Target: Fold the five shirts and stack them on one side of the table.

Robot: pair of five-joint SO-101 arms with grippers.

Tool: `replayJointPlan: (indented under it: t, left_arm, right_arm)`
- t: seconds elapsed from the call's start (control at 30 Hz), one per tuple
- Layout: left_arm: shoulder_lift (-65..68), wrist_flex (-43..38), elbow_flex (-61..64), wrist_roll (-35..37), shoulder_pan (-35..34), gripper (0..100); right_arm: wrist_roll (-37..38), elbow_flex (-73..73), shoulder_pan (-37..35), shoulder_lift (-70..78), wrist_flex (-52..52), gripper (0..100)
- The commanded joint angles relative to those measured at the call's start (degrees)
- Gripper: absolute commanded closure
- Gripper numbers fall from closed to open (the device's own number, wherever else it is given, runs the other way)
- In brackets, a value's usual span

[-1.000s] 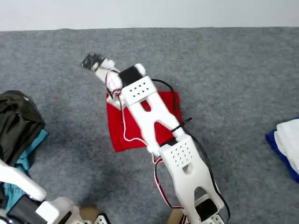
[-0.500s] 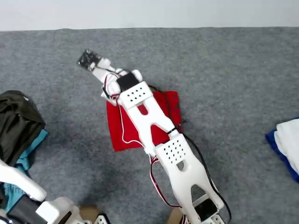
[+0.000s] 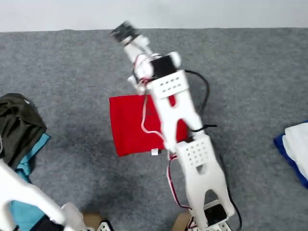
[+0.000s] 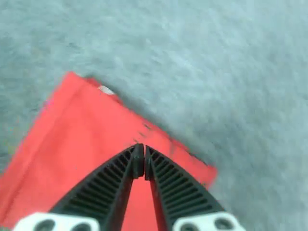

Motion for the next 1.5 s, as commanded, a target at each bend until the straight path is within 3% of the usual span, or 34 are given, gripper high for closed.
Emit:
replayJointPlan:
  t: [0.0, 0.3, 0.47, 0.83, 1.33, 1.47]
  left_arm:
    - [-3.1, 1.3, -0.3, 0.1, 2.1, 93]
    - [-3.6, 1.3, -0.2, 0.2, 1.3, 93]
    - [-3.6, 1.3, 4.5, 2.4, 0.2, 93]
    - [-3.6, 1.2, 11.1, 3.1, 0.1, 93]
    - [-3.6, 1.1, 11.1, 3.1, 0.2, 93]
    - [-3.6, 0.4, 11.1, 3.1, 0.2, 93]
  right_arm:
    - [-2.6, 14.1, 3.8, -13.8, 2.5, 98.9]
    - [-10.5, 47.4, 8.0, -35.6, 2.1, 96.9]
    - [-14.9, 57.1, 8.2, -35.2, 1.5, 77.5]
    - [-14.8, 58.4, 8.3, -24.0, -10.6, 74.4]
    - [-12.7, 58.3, 7.3, -11.6, -16.1, 74.7]
    - [-12.7, 58.3, 6.4, -9.5, -16.0, 83.6]
